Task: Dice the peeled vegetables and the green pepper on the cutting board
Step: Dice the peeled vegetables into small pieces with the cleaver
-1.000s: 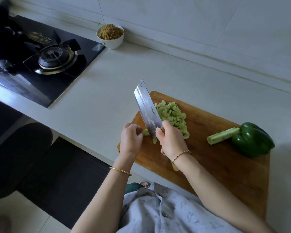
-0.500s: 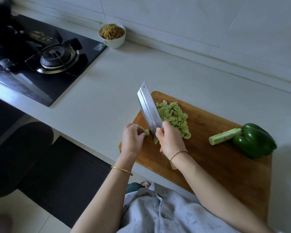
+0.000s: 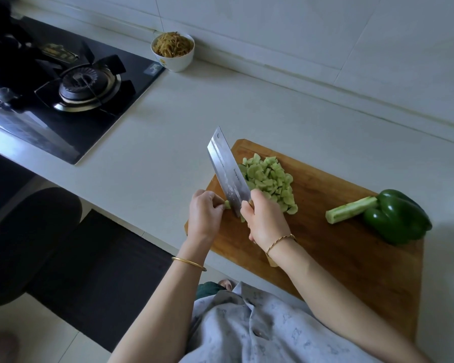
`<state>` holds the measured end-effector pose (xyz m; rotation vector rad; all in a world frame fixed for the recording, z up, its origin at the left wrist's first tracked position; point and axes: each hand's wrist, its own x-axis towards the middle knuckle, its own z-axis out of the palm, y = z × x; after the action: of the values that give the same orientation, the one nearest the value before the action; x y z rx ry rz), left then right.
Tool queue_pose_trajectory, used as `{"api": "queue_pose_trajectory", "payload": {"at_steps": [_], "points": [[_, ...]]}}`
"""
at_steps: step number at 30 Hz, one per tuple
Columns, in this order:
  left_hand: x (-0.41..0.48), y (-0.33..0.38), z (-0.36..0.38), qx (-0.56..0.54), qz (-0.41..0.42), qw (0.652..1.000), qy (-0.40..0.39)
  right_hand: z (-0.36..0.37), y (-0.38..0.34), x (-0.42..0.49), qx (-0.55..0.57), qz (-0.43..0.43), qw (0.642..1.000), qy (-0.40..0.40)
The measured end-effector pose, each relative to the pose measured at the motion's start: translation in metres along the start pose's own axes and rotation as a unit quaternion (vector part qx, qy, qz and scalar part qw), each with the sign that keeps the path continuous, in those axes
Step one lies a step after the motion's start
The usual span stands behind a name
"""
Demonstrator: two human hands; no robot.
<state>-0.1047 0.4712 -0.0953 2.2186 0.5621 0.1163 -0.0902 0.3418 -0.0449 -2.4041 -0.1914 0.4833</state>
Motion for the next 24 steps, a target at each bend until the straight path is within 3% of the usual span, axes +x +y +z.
{"api": "queue_pose_trajectory", "payload": {"at_steps": [11,24], "points": [[-0.0005,0.0006,-0.0028,-0.006,-0.007,1.0,-0.004,-0.0051,0.0004,0.0009,0.048,0.011,0.999,0.001],[-0.0008,0.0009,-0.0038,-0.009,0.0,1.0,0.003,0.0023,-0.0013,-0.0011,0.0,-0.009,1.0,0.003]]}}
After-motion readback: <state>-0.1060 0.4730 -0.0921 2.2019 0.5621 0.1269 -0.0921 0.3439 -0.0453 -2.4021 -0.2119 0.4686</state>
